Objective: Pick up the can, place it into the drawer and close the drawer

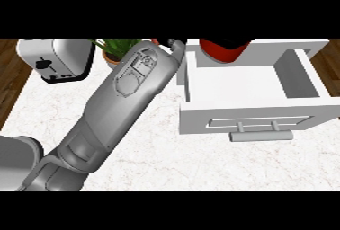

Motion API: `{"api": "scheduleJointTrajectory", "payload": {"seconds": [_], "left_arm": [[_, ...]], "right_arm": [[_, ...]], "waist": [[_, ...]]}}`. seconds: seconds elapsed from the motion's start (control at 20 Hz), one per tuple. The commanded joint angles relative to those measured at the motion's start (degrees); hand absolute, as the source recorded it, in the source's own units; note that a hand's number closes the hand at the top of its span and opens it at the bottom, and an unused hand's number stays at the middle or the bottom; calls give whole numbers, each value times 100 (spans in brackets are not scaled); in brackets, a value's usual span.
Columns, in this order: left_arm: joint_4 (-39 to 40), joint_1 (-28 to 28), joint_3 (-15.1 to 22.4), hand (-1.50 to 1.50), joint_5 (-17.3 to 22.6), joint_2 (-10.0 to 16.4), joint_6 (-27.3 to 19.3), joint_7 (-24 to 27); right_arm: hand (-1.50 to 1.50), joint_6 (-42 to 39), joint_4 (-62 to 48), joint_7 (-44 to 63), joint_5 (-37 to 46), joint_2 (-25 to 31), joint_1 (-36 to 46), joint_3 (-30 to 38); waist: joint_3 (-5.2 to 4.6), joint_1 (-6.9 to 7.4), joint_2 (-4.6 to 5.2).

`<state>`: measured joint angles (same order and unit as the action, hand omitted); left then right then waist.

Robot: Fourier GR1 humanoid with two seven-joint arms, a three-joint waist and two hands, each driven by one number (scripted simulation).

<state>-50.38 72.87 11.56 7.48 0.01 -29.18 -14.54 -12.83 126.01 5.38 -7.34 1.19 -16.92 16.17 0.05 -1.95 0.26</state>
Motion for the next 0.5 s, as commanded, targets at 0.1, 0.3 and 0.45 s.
{"api": "scheduleJointTrajectory", "payload": {"seconds": [0.1,0.3,0.45], "left_arm": [[555,588,423,150,433,-1,-291,37],[1517,817,360,150,730,-1,-114,623],[1575,933,983,150,1171,-1,-475,609]], "right_arm": [[-150,7,-68,173,-25,86,83,111],[-150,-82,-207,92,-243,229,291,273],[-150,84,-749,-173,242,86,677,-21]], "waist": [[0,5,-9],[4,-97,31],[9,-179,55]]}}
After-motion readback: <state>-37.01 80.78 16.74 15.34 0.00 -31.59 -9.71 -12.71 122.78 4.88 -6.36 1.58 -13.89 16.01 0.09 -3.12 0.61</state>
